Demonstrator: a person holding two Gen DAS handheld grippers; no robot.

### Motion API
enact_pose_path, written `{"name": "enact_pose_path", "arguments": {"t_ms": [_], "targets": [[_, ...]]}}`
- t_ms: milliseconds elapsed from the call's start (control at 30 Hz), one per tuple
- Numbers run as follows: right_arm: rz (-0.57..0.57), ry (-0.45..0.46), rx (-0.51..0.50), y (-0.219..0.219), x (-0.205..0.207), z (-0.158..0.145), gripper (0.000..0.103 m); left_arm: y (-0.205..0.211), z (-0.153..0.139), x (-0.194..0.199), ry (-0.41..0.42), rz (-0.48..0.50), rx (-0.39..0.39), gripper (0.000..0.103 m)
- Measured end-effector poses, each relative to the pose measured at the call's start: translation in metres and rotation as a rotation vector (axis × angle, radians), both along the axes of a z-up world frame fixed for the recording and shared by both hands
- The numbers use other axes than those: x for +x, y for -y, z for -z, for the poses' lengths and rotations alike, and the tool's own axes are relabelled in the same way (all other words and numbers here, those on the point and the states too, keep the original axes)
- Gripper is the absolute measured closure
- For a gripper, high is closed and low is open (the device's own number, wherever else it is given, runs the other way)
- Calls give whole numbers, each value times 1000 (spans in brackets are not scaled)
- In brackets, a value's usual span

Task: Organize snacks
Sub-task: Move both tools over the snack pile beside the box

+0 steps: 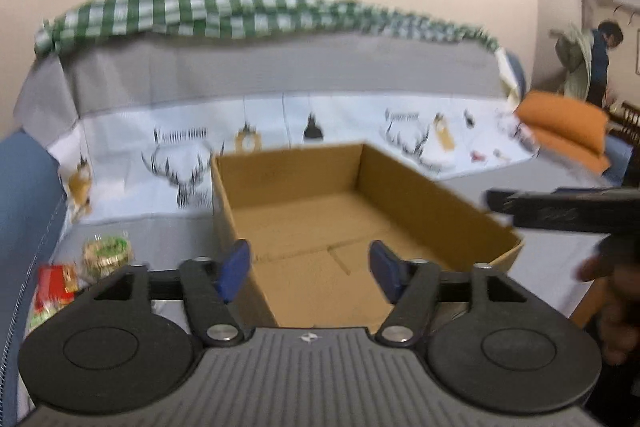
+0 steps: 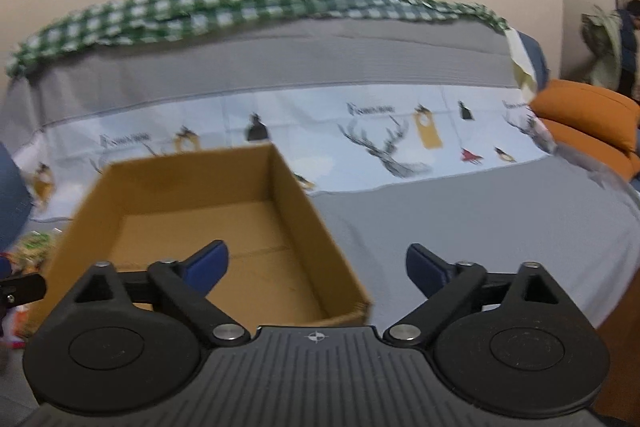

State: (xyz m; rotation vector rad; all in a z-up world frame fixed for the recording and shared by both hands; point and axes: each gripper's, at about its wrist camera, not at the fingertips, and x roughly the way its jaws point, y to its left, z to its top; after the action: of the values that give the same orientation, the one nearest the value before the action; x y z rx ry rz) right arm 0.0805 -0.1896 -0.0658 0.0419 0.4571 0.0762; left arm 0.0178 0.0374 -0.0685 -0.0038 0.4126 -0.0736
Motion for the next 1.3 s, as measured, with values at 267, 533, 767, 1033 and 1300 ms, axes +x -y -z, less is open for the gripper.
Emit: {"name": "enact_pose_path", "arguments": {"t_ms": [267,533,767,1033,1300], "targets": [[-87,107,-2,-49,-18,-20,1,-8,-39,-18,31,112,56,13],[-150,74,36,-85,-11,-25,1,-47,-23,-17,-30,184,94,16],[-269,-14,39,-134,-11,-21,1,-136,-3,-8,-57,24,43,86],[-513,-62,112,-188,-25,-16,1,-205,1,-32,-18,-267,-170,88],[-704,-167,13,-249,-32,17,73,-215,19,-13,-112,-291,-154,88]]}}
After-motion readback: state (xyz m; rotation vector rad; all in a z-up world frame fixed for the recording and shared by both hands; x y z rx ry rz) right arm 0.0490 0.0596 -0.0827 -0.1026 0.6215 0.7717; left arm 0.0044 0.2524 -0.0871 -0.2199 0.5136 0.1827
